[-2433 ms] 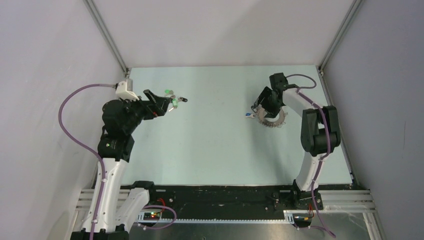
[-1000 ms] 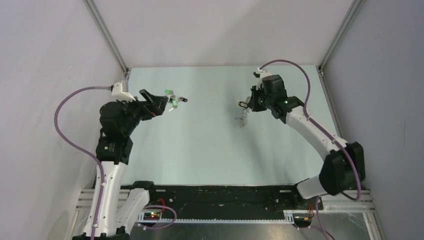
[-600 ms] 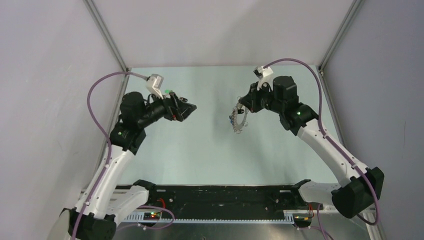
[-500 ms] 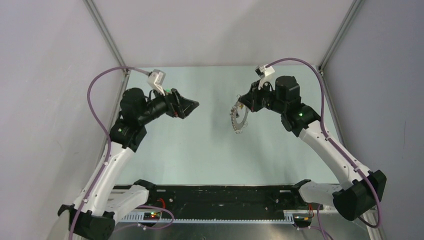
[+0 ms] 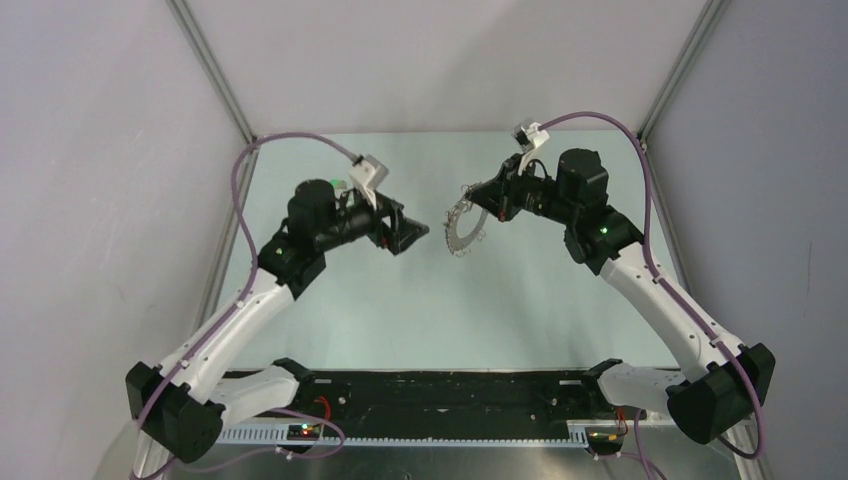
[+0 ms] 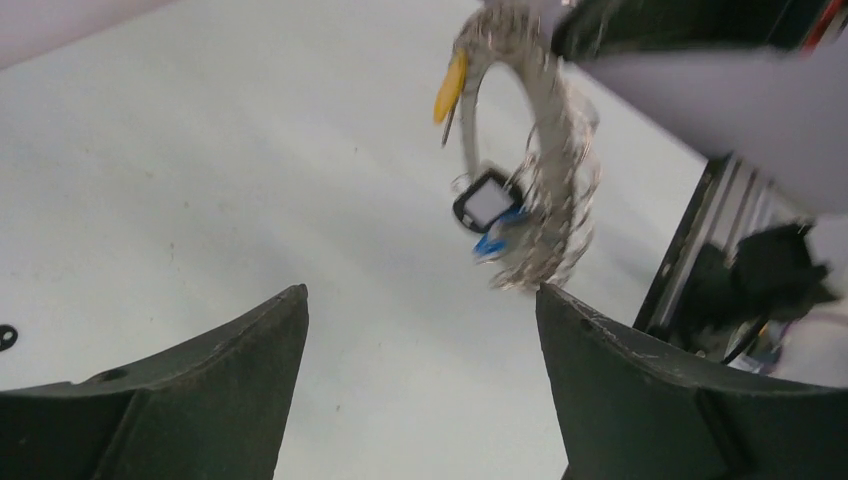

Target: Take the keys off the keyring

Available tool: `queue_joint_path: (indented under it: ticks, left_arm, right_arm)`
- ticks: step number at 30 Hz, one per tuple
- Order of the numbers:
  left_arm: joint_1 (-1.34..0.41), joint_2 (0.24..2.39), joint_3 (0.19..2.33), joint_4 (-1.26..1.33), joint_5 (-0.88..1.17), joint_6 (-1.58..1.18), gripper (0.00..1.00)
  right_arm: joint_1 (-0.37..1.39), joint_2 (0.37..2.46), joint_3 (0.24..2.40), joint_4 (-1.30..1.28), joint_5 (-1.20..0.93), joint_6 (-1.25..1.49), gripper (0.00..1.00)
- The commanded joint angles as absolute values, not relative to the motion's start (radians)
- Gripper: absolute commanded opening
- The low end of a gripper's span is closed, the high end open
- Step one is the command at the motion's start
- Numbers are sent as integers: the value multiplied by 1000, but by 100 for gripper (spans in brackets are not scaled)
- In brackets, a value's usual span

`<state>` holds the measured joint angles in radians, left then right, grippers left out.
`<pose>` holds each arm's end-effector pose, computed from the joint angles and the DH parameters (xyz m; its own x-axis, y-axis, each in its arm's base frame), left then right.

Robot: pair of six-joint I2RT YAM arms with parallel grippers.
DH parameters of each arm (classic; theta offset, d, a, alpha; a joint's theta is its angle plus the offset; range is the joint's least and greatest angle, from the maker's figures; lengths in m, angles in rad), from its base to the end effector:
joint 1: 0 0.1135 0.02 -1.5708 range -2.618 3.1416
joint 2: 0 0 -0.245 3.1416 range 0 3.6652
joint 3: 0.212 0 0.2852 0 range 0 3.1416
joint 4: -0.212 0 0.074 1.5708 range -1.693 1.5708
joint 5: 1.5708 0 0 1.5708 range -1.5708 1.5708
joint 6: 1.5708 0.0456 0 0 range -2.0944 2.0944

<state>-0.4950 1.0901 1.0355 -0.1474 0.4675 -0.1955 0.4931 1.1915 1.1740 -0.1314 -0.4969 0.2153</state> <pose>0.2549 -0.1610 0.3524 -0.3310 -0.0184 -0.9434 0.7628 0.5834 -0.2790 0.2733 0.1715 0.3793 -0.3053 0.0492 -0.9510 -0.7843 0.5535 0.2804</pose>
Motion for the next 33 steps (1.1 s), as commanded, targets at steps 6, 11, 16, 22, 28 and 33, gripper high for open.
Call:
queue_joint_path:
  ticks: [6,11,16,22,28,33]
  left_arm:
    - [-563,925,828,85,416,118,84]
    - [-571,927,812,84,526,211,71]
    - [-578,925,800,84,568,260,68]
    - [-589,937,805,84,567,261,63]
    - [-610,947,806,84,608,262,62]
    - [-620,947,813,84,605,265,59]
  right_arm:
    - [486,1200,1242,-17,-683,300,0]
    - [489,1215,1243,49,-747,351,0]
    - [488,1225,1245,95,-803,377,0]
    - [488,1233,1251,109,-832,394,0]
    - [491,1242,1251,140,-851,427,0]
    - [495,1245,1251,163,-864,442,0]
